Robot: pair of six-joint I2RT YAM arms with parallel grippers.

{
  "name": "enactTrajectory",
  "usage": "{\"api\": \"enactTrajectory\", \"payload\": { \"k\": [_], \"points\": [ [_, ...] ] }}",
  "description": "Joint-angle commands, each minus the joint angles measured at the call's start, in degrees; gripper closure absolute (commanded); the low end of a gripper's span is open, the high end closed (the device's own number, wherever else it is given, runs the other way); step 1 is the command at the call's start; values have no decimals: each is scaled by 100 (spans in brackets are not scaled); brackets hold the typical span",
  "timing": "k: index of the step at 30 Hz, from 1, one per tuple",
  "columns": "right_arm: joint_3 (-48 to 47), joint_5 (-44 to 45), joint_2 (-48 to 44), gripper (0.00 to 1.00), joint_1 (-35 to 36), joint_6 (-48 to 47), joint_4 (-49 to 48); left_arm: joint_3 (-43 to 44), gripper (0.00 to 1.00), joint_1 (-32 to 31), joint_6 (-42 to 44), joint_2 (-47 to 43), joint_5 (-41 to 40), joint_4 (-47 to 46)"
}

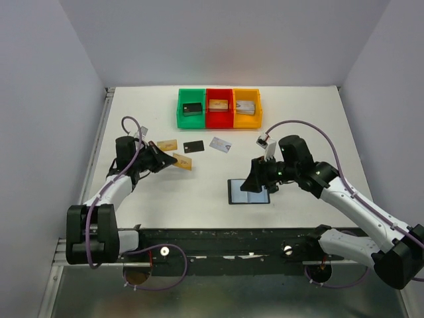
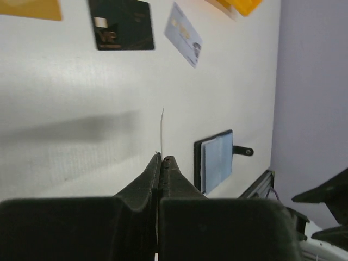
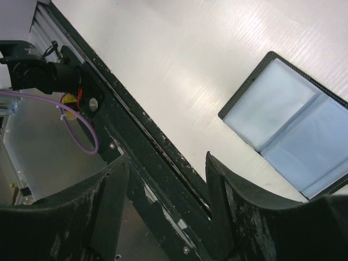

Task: Take the credit cards out of the card holder
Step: Place the credit card at the center of the board.

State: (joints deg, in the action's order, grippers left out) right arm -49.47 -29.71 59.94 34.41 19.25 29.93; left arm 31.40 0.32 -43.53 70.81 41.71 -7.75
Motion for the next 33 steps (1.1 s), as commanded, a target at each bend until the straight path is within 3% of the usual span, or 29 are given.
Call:
{"api": "enactTrajectory", "payload": {
  "k": [1, 10, 15, 22, 25, 30, 33],
  "points": [
    [332, 115, -53, 35, -5, 307, -426, 270, 100, 425, 353, 407, -848, 590],
    [509, -17, -62, 36, -5, 457, -690, 683, 100, 821, 389, 1321, -1297, 380],
    [579, -17, -88, 36, 4, 449, -735, 578, 100, 891, 126, 1655, -1166, -332],
    [553, 18, -18, 35, -13, 387, -717, 648, 100, 944, 169, 1858, -1113, -412],
    [509, 10, 70, 35, -5, 387, -708, 727, 91, 961, 169, 1972, -1034, -421],
    [456, 45, 132, 35, -5, 352, -647, 824, 66, 979, 213, 2130, -981, -298],
    [465, 62, 132, 35, -14, 352, -629, 868, 60, 970, 248, 2157, -981, -184]
  ]
}}
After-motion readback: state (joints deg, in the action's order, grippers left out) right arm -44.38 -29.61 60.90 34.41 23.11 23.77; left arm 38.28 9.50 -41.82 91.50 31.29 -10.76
